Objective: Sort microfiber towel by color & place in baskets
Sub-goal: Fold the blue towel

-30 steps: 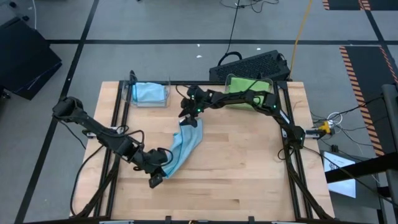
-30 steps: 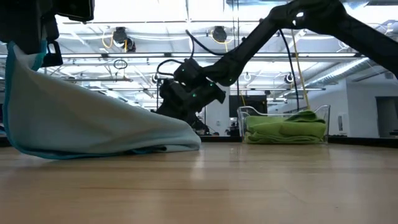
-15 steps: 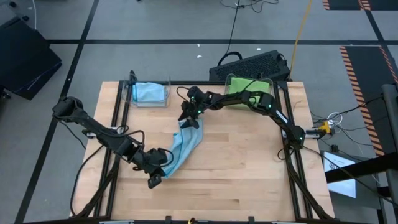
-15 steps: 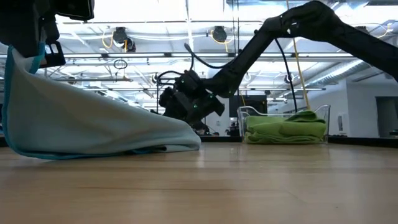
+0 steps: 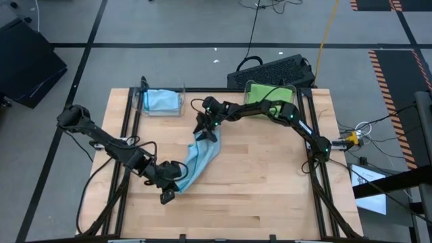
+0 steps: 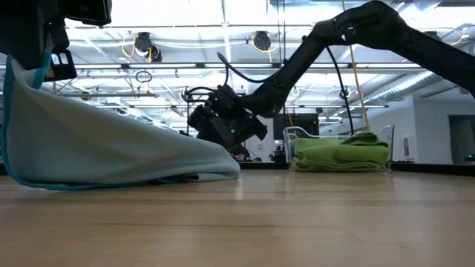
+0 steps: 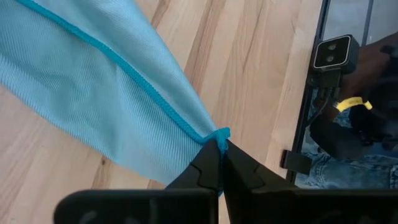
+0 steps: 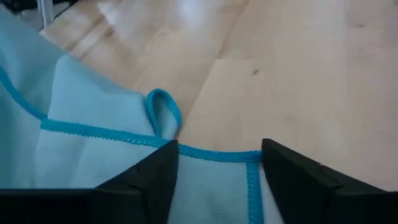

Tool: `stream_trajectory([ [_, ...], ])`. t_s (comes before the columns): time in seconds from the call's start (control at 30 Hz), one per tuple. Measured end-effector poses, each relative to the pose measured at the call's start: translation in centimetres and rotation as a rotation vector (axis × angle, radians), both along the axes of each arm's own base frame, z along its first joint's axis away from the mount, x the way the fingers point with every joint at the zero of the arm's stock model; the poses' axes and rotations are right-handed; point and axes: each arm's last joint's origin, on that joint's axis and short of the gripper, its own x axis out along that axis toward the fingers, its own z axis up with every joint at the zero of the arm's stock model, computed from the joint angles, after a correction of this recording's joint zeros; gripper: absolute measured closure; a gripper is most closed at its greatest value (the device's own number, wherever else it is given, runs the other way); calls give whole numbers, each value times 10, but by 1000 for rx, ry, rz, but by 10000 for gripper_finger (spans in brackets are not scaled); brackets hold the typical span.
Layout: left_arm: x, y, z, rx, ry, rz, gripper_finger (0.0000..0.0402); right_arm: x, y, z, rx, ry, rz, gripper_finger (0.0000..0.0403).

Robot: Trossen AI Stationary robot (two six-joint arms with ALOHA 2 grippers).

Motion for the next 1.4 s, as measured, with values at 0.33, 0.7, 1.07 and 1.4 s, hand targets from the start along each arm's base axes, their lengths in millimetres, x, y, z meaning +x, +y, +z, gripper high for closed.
stream_trajectory([
  [0.33,0,1,0,6,6,9,392,5,10,-1,-116,11,-38,381],
  [0.7,1,13,-3,59,42,29,398,-21,1,83,-68,81,-89,402],
  [1.07,-3,41,24,154,-136,191,395,-85,23,205,-90,152,-134,402],
  [1.4,-3,61,25,350,-156,184,393,-125,90,182,38,385,-179,403],
])
